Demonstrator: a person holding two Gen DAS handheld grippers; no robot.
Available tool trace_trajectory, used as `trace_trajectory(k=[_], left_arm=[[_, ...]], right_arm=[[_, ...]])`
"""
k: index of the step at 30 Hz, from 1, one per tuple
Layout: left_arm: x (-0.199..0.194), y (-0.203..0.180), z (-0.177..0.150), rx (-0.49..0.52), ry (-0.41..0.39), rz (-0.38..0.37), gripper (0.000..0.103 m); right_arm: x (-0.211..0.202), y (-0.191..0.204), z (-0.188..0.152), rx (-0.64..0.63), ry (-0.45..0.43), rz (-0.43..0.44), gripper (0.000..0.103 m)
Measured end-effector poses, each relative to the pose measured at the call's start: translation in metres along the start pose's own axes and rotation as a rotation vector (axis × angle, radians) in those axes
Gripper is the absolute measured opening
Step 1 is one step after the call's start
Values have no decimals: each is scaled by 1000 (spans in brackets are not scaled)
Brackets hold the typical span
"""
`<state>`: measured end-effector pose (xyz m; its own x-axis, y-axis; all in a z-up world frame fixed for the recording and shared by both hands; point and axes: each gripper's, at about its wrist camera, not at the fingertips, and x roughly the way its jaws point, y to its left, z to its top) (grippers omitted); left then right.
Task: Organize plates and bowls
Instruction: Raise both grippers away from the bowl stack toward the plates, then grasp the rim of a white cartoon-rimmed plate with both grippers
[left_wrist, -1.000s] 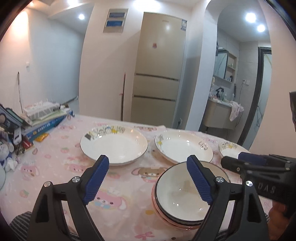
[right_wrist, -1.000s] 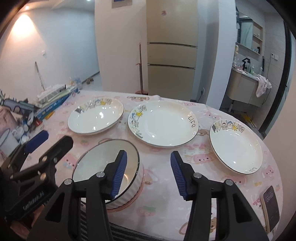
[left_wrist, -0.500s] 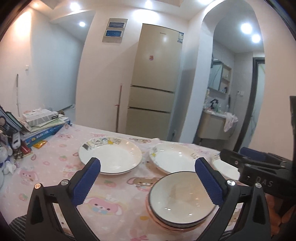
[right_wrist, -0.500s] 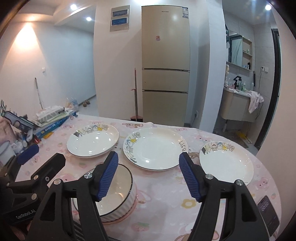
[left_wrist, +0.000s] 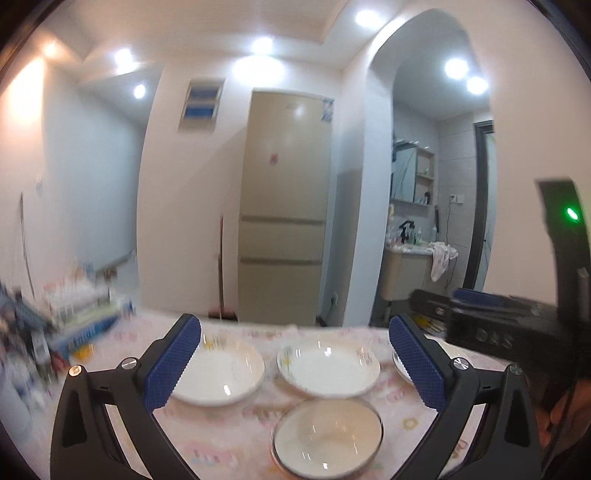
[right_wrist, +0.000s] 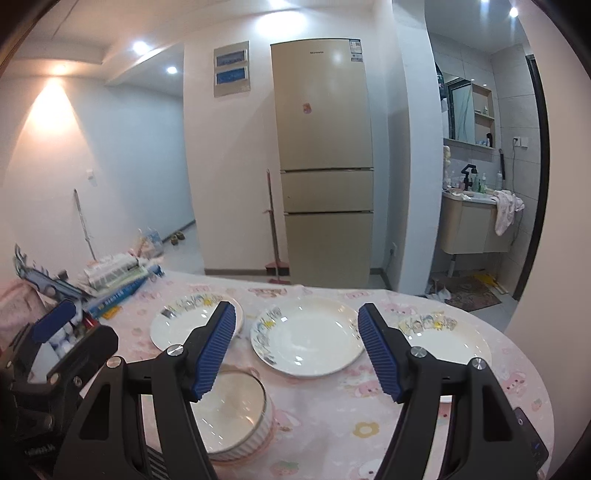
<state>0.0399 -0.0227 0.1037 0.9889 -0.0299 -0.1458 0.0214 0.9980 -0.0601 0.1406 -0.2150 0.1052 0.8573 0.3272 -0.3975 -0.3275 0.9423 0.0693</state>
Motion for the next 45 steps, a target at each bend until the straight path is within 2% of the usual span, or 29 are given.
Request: trace_trajectory(k=[2, 8, 11, 13, 17, 20, 22, 25, 26, 28, 29, 32, 36, 38, 43, 45], left_arm=[[1, -6, 18, 32, -27, 16, 103], [4, -13, 66, 10, -79, 15, 103], [0, -16, 77, -9, -110, 4, 103], [-2, -22, 80, -5, -112, -22, 103], [-2, -35, 86, -9, -122, -41, 103], [3, -43, 95, -44, -110, -84, 103], [7, -46, 102, -51, -102, -83, 103], [18, -44, 120, -87, -9, 12, 103], [21, -37, 128, -124, 20, 8, 103], [23, -27, 140, -155, 21, -63, 103], [28, -22, 147, -156, 31, -48, 103], [41, -12, 157, -134, 28, -2, 103], [69, 13, 144, -159, 149, 6, 103], [68, 28, 129, -180, 141, 20, 103], [86, 64, 121, -233, 166, 35, 103], [103, 85, 107, -277, 217, 35, 103]], right_arm=[[1, 0, 21, 24, -25, 1, 68], [-9, -21, 65, 168, -90, -24, 68], [-22, -36, 71, 225, -129, -7, 68], [-33, -42, 71, 214, -145, 2, 68], [-64, -55, 69, 163, -202, -48, 68], [-88, -66, 72, 156, -244, -57, 68], [-98, -70, 76, 137, -257, -65, 69], [-104, -67, 85, 101, -265, -113, 69], [-105, -64, 90, 96, -278, -120, 69], [-104, -59, 101, 103, -308, -93, 69], [-101, -58, 107, 122, -310, -70, 69], [-86, -56, 125, 177, -287, 27, 69], [-51, -53, 125, 217, -229, 61, 69], [-26, -43, 121, 170, -174, 76, 69], [34, -19, 94, 93, -18, 138, 69], [65, -8, 82, 70, 68, 192, 69]])
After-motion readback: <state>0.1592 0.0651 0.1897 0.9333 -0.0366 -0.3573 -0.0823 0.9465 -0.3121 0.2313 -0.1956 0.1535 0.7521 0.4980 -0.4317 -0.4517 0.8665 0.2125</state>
